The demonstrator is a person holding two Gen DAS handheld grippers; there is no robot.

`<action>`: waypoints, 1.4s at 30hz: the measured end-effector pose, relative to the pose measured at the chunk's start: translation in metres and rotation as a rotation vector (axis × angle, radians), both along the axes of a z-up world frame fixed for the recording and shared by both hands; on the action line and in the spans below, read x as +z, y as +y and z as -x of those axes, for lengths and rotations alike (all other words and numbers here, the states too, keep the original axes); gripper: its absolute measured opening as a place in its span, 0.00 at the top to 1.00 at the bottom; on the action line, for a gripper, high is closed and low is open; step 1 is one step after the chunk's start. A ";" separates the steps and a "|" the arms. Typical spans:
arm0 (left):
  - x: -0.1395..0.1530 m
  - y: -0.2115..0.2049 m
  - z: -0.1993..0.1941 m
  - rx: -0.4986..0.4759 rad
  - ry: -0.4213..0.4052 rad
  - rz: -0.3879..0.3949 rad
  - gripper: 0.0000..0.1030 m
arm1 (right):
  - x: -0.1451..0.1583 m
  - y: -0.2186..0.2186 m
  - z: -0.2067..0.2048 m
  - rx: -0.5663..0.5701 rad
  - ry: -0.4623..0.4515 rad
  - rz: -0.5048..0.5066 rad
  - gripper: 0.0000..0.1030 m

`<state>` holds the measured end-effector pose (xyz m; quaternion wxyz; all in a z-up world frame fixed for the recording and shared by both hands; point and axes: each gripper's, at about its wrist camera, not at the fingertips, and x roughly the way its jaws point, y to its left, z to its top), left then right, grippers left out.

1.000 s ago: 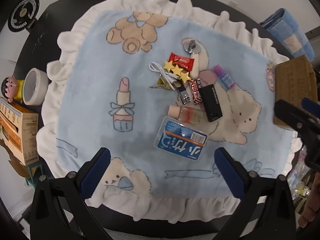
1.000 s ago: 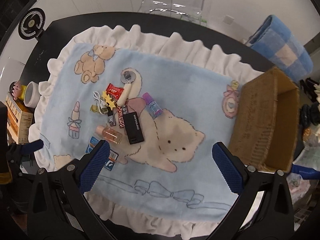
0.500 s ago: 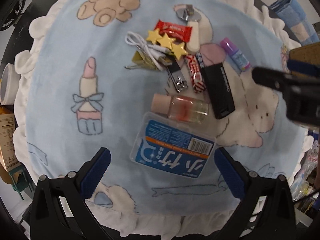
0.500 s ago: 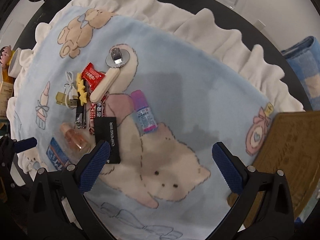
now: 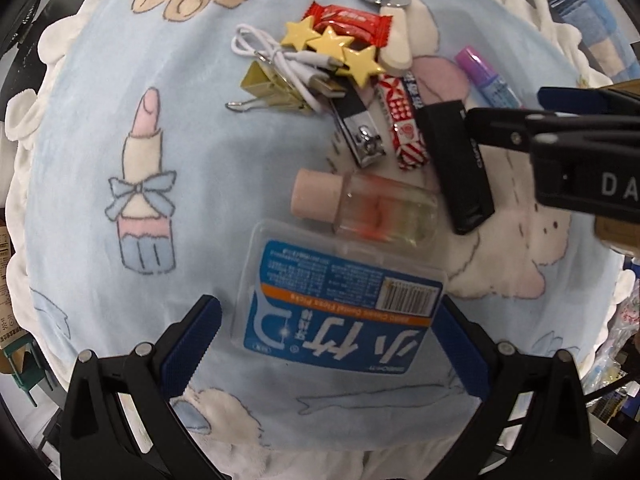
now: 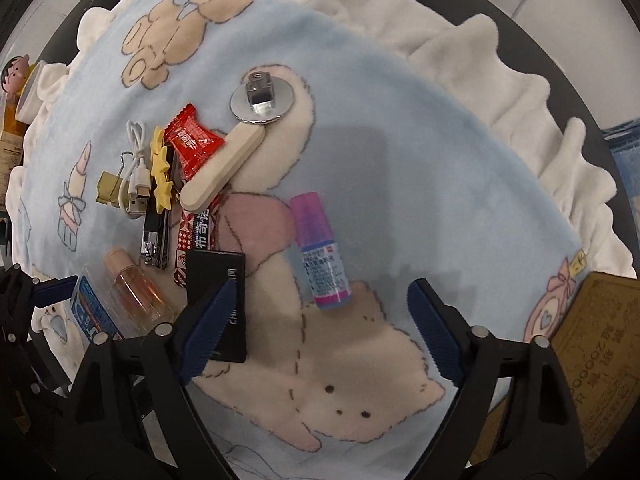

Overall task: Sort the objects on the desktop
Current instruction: 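Lower both tools to the items, grasp floss box with left and purple bottle with right, then lift the purple bottle with the right tool while the left tool carries the floss box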

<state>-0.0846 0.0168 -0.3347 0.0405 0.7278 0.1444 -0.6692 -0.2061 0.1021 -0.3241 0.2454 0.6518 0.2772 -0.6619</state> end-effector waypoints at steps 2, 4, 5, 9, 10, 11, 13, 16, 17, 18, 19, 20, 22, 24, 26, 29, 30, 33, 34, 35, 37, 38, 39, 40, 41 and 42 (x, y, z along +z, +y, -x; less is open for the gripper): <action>-0.001 -0.002 0.001 0.006 0.000 -0.002 0.03 | 0.001 -0.003 0.002 0.003 -0.001 0.008 0.21; 0.000 -0.004 0.003 0.007 0.002 -0.001 0.04 | 0.002 -0.005 0.005 0.004 -0.008 0.018 0.34; 0.000 -0.004 0.004 0.004 0.003 0.002 0.04 | 0.003 -0.006 0.006 0.003 -0.013 0.022 0.39; 0.005 -0.007 0.004 0.012 0.010 0.019 0.14 | -0.001 -0.007 0.008 -0.010 -0.029 -0.015 0.69; 0.006 -0.008 0.004 0.020 0.013 0.009 0.14 | -0.001 -0.007 0.008 -0.011 -0.027 -0.015 0.75; 0.007 -0.010 0.003 0.025 0.018 0.001 0.14 | 0.000 -0.007 0.008 -0.010 -0.023 -0.016 0.79; 0.008 -0.011 0.003 0.035 0.019 -0.012 0.15 | 0.002 -0.007 0.008 -0.014 -0.018 -0.016 0.81; 0.011 -0.018 0.004 0.073 0.018 -0.042 0.15 | 0.005 -0.008 0.007 -0.020 -0.022 -0.018 0.82; 0.012 -0.020 0.003 0.081 0.016 -0.043 0.15 | 0.006 -0.008 0.006 -0.020 -0.023 -0.019 0.82; 0.013 -0.023 0.003 0.087 0.016 -0.041 0.15 | 0.008 -0.008 0.005 -0.021 -0.025 -0.020 0.82; 0.013 -0.029 0.002 0.092 0.018 -0.040 0.15 | 0.010 -0.008 0.005 -0.025 -0.027 -0.018 0.82; 0.013 -0.035 0.000 0.098 0.020 -0.039 0.15 | 0.012 -0.008 0.004 -0.031 -0.028 -0.016 0.82; 0.017 -0.038 0.000 0.097 0.025 -0.039 0.15 | 0.017 -0.008 0.003 -0.042 -0.030 -0.012 0.82; 0.023 -0.040 0.002 0.089 0.032 -0.033 0.15 | 0.027 -0.009 0.002 -0.054 -0.026 -0.005 0.82; 0.035 -0.043 0.005 0.086 0.047 -0.026 0.15 | 0.038 -0.009 0.001 -0.068 -0.019 0.000 0.82; 0.057 -0.048 0.010 0.079 0.075 -0.016 0.15 | 0.058 -0.009 -0.001 -0.091 -0.001 0.009 0.82; 0.065 -0.050 0.011 0.076 0.085 -0.012 0.15 | 0.066 -0.009 -0.001 -0.103 0.005 0.015 0.82; 0.092 -0.054 0.015 0.064 0.119 0.002 0.15 | 0.089 -0.008 -0.002 -0.147 0.025 0.026 0.82; 0.105 -0.050 0.017 0.057 0.129 0.009 0.15 | 0.099 -0.005 -0.004 -0.163 0.034 0.031 0.82; 0.103 -0.054 0.011 0.050 0.140 0.016 0.15 | 0.108 -0.002 -0.005 -0.179 0.043 0.035 0.82; 0.117 -0.054 0.009 0.046 0.164 0.025 0.15 | 0.124 0.018 -0.013 -0.204 0.059 0.043 0.82; 0.119 -0.052 0.008 0.044 0.173 0.029 0.15 | 0.117 0.022 -0.023 -0.216 0.070 0.050 0.82; 0.126 -0.049 0.004 0.039 0.186 0.035 0.15 | 0.127 0.022 -0.029 -0.230 0.084 0.056 0.82; 0.133 -0.046 0.000 0.034 0.199 0.042 0.15 | 0.132 0.012 -0.035 -0.243 0.097 0.060 0.82; 0.144 -0.044 -0.002 0.027 0.214 0.050 0.15 | 0.140 0.010 -0.041 -0.259 0.112 0.068 0.82; 0.155 -0.043 -0.003 0.021 0.229 0.059 0.15 | 0.149 0.012 -0.047 -0.276 0.127 0.077 0.81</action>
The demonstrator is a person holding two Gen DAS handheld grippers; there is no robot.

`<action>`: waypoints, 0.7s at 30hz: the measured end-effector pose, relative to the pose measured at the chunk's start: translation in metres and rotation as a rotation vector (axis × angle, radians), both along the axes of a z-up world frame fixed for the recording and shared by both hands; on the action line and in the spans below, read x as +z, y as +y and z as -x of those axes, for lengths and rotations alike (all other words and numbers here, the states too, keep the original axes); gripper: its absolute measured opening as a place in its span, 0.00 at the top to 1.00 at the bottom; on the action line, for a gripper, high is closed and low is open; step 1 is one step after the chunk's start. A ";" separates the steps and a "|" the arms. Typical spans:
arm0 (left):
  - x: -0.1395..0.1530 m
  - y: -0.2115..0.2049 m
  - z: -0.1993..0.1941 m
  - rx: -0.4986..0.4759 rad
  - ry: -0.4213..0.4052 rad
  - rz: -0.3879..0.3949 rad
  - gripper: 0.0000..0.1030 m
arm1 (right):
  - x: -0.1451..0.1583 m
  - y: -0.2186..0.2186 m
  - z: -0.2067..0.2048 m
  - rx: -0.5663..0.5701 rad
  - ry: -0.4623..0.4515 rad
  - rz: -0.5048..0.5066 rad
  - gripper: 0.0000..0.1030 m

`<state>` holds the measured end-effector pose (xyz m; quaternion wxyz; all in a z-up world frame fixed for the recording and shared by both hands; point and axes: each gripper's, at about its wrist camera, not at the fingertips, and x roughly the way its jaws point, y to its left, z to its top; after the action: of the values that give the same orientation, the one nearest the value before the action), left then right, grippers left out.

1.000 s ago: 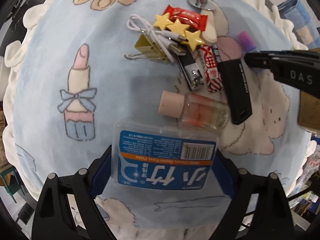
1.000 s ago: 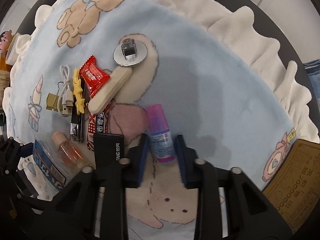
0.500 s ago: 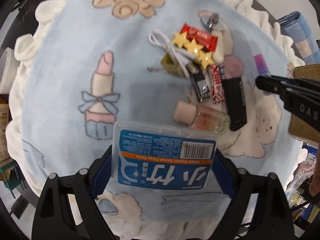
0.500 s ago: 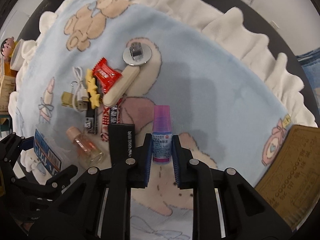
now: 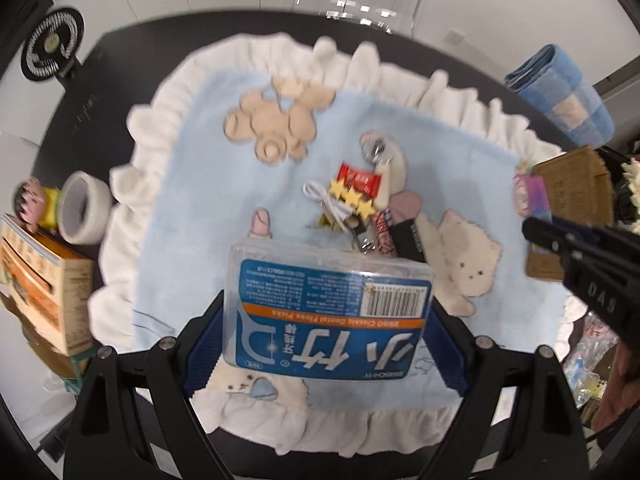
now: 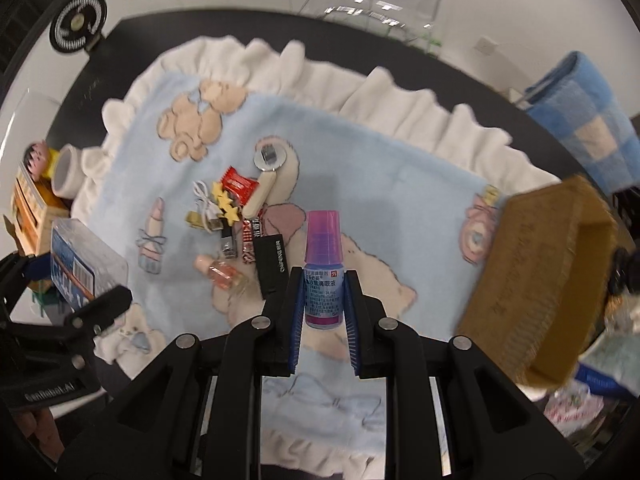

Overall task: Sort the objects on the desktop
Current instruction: 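Lift the purple bottle with the right tool while the left tool carries the floss box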

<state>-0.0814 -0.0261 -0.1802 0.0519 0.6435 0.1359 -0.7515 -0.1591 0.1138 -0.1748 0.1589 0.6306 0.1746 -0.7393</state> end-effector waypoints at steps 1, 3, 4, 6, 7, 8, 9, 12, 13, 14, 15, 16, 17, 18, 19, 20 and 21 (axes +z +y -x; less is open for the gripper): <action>0.011 0.001 -0.001 -0.006 0.015 0.009 0.15 | 0.012 0.002 0.000 -0.017 0.013 0.011 0.81; 0.036 0.000 -0.002 -0.020 0.052 0.022 0.15 | 0.034 0.007 -0.003 -0.049 0.038 0.030 0.81; 0.044 -0.003 -0.008 -0.024 0.065 0.026 0.15 | 0.042 0.008 -0.008 -0.062 0.051 0.037 0.81; 0.066 -0.005 -0.014 -0.044 0.103 0.031 0.15 | 0.061 0.013 -0.022 -0.091 0.081 0.052 0.81; 0.071 -0.005 -0.014 -0.052 0.113 0.033 0.15 | 0.070 0.015 -0.028 -0.103 0.095 0.058 0.81; 0.079 -0.005 -0.017 -0.065 0.126 0.034 0.15 | 0.079 0.017 -0.035 -0.118 0.110 0.064 0.81; 0.086 -0.005 -0.019 -0.079 0.140 0.035 0.15 | 0.088 0.018 -0.042 -0.134 0.125 0.068 0.81; 0.105 -0.007 -0.027 -0.121 0.179 0.041 0.15 | 0.111 0.020 -0.065 -0.181 0.169 0.077 0.81; 0.110 -0.008 -0.029 -0.131 0.189 0.041 0.15 | 0.117 0.020 -0.073 -0.198 0.183 0.079 0.81; 0.114 -0.010 -0.031 -0.144 0.199 0.039 0.15 | 0.122 0.020 -0.080 -0.217 0.194 0.078 0.81; 0.117 -0.011 -0.033 -0.161 0.208 0.033 0.15 | 0.125 0.019 -0.087 -0.238 0.204 0.076 0.81; 0.120 -0.013 -0.034 -0.175 0.211 0.024 0.15 | 0.129 0.019 -0.095 -0.258 0.214 0.074 0.81; 0.121 -0.014 -0.035 -0.182 0.212 0.019 0.15 | 0.131 0.019 -0.100 -0.271 0.221 0.073 0.81; 0.123 -0.015 -0.035 -0.199 0.216 0.016 0.15 | 0.133 0.019 -0.104 -0.286 0.228 0.072 0.81; 0.124 -0.015 -0.035 -0.217 0.221 0.013 0.15 | 0.134 0.019 -0.109 -0.303 0.236 0.070 0.81; 0.125 -0.015 -0.035 -0.227 0.225 0.016 0.15 | 0.135 0.020 -0.112 -0.321 0.239 0.072 0.81; 0.127 -0.016 -0.034 -0.240 0.228 0.017 0.15 | 0.136 0.021 -0.115 -0.340 0.241 0.074 0.81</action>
<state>-0.0471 -0.0416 -0.0536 -0.0484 0.5652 0.0569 -0.8216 -0.0438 0.1353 -0.0393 0.0329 0.5518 0.0563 -0.8314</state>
